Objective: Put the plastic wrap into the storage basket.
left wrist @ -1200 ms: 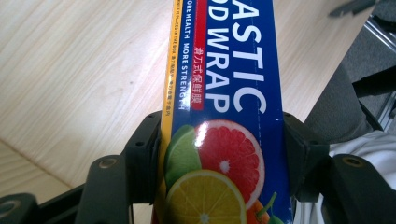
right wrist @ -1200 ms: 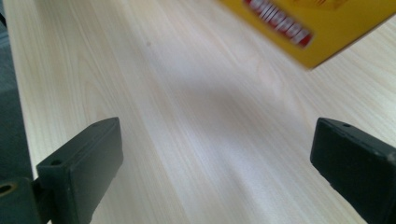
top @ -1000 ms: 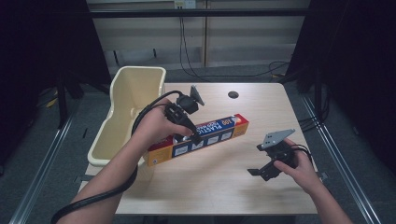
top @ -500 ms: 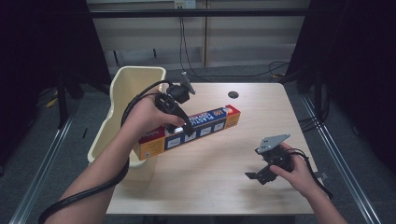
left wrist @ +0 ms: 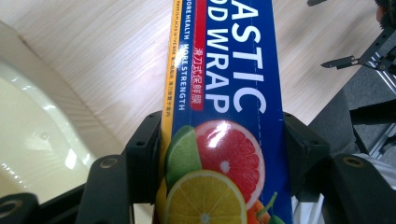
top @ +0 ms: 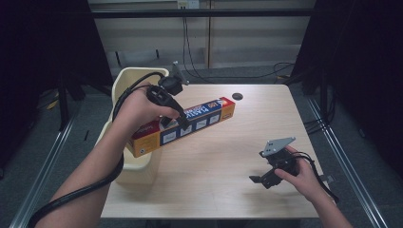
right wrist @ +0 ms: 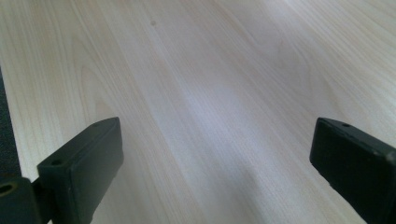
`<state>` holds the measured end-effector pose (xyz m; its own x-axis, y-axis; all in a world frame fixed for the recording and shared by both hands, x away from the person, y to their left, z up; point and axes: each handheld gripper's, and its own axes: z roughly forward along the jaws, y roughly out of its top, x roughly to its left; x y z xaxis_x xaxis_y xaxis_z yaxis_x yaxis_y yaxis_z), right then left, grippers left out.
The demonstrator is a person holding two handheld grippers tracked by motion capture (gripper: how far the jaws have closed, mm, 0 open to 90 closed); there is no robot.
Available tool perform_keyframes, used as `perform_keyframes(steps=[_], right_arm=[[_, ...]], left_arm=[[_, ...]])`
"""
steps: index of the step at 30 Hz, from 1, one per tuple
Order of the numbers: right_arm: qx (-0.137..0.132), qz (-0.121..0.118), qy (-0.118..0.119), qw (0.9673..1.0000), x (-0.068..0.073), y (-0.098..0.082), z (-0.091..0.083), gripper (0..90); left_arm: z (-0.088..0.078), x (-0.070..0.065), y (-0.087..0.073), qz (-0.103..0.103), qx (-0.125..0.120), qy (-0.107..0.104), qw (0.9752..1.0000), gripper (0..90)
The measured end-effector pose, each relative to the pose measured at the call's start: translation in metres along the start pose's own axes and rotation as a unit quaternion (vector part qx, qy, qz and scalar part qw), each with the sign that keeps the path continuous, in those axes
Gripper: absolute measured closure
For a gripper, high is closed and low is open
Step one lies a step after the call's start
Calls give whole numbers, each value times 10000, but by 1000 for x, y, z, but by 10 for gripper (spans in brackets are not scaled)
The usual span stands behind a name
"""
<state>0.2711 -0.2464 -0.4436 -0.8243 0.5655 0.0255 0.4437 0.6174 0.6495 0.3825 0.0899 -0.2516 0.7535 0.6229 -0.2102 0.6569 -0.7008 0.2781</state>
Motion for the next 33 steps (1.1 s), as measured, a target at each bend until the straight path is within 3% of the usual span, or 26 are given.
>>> perform_keyframes(steps=[1,8,13,15,33], right_arm=[[-5,20,-1,10000,0,0,0,29],[9,14,-60,10000,1,0,-2,29],[6,0,47,10000,0,0,-1,29],[34,-12,-8,10000,1,0,-1,30],[31,16,-8,10000,0,-1,-1,29]], left_arm=[[-1,0,0,-89,-45,-16,9999,407],[-12,7,0,-216,-19,29,9998,408],[-21,11,-1,-308,-46,97,9995,408],[-25,13,-1,-436,-82,83,9990,408],[-50,25,-6,-797,-158,230,9964,409]])
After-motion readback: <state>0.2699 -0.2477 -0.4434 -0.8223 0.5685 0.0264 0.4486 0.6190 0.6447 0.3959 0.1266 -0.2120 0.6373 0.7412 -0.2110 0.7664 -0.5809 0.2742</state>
